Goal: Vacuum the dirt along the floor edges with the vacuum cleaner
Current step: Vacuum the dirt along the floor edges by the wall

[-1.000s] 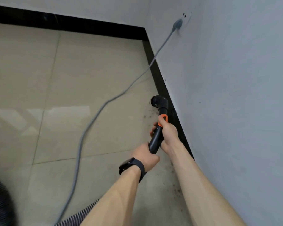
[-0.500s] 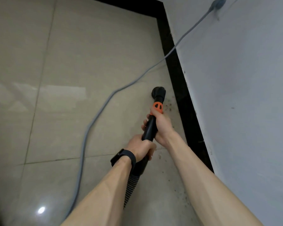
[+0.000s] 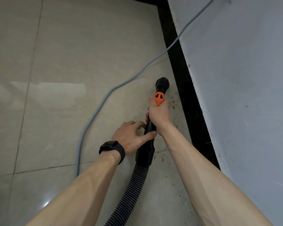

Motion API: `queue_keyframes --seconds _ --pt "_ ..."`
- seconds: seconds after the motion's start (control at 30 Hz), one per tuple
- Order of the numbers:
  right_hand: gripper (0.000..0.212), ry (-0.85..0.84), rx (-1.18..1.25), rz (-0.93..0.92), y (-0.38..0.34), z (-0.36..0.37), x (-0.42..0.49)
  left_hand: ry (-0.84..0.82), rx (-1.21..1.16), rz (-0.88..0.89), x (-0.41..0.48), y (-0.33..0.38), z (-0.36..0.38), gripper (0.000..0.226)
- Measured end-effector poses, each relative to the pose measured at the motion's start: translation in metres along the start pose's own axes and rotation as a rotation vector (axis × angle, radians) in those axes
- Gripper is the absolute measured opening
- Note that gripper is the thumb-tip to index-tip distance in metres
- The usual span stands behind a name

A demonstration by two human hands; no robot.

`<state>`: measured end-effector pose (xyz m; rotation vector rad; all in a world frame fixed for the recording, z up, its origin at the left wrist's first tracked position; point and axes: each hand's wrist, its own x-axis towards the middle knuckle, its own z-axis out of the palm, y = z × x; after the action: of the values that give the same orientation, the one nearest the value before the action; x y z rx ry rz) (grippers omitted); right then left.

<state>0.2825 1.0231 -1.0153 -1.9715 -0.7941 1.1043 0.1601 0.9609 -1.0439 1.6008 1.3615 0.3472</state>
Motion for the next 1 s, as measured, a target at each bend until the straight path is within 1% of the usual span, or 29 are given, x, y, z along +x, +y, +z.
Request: queue_keyframes --seconds 0.07,0.1,0.17,0.23,0.3,0.37,0.5,0.63,0.77,0.9,1.0 --pt "0.043 0.012 -0.033 -0.017 0.0 -0.004 0.007 0.12 0.227 0.044 0.008 -0.017 -0.007 0.065" --pt "0.042 0.008 -0.048 -0.015 0.0 -0.006 0.01 0.143 0.359 0.06 0.012 -0.028 -0.013 0.065" --pt "0.039 0.0 -0.07 -0.004 0.002 -0.008 0.015 0.105 0.6 0.081 0.019 -0.053 -0.022 0.064" --pt "0.037 0.009 -0.093 -0.008 0.005 -0.01 0.018 0.116 0.708 0.117 0.021 -0.068 -0.023 0.062" --pt "0.039 0.017 -0.147 -0.035 0.004 -0.011 0.022 0.155 0.723 0.143 0.024 -0.071 -0.021 0.061" --pt "0.043 0.027 -0.211 -0.048 0.0 -0.01 0.025 0.155 0.731 0.156 0.026 -0.071 -0.022 0.062" --pt "0.044 0.087 -0.363 -0.087 -0.007 -0.007 0.039 0.174 0.728 0.146 0.028 -0.071 -0.023 0.063" --pt "0.045 0.108 -0.468 -0.104 -0.015 -0.011 0.057 0.159 0.717 0.128 0.028 -0.07 -0.025 0.064" --pt "0.047 0.105 -0.457 -0.062 -0.029 -0.012 0.068 0.152 0.692 0.134 0.029 -0.069 -0.027 0.065" --pt "0.047 0.095 -0.359 -0.008 -0.04 -0.007 0.069 0.139 0.709 0.125 0.028 -0.069 -0.027 0.065" --pt "0.046 0.102 -0.329 0.015 -0.042 -0.009 0.066 0.14 0.708 0.128 0.028 -0.069 -0.027 0.065"
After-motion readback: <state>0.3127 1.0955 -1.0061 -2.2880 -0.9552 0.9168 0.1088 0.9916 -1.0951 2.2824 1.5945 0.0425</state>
